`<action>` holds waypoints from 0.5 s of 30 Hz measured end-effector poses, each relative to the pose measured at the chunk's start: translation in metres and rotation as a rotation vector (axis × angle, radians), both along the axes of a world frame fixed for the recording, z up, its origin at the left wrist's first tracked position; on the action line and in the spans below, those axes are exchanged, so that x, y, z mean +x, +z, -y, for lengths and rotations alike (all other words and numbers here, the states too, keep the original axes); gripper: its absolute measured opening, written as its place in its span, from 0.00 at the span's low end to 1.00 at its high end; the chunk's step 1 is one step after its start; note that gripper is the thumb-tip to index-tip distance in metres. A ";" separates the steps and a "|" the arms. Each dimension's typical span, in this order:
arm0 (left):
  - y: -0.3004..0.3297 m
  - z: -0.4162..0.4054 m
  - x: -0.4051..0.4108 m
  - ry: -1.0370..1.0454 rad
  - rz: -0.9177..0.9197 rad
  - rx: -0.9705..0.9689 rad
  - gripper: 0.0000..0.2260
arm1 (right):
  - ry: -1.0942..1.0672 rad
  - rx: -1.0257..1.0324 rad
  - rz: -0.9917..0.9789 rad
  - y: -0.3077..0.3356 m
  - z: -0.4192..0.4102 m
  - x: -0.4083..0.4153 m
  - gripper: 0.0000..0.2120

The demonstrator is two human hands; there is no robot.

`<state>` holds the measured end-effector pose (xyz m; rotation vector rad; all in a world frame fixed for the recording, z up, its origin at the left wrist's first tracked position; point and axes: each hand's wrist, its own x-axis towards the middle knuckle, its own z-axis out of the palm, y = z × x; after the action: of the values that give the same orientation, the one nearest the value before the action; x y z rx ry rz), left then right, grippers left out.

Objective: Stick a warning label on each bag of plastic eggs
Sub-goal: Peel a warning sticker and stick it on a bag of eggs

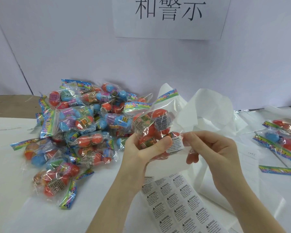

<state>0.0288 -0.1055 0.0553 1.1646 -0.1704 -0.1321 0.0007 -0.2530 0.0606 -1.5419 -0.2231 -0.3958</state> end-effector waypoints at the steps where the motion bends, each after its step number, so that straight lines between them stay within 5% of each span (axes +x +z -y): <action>1: 0.000 0.000 0.000 -0.001 -0.001 0.009 0.14 | -0.010 -0.014 0.008 0.001 0.000 0.000 0.02; 8: -0.001 -0.001 0.000 0.011 0.012 0.043 0.10 | -0.150 -0.241 0.087 -0.003 0.000 0.001 0.04; 15: 0.000 0.001 0.000 0.020 0.073 0.066 0.08 | -0.116 -0.175 0.023 -0.004 -0.001 0.002 0.06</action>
<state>0.0285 -0.1062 0.0557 1.2370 -0.2201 -0.0788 0.0026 -0.2516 0.0563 -1.7282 -0.1911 -0.4962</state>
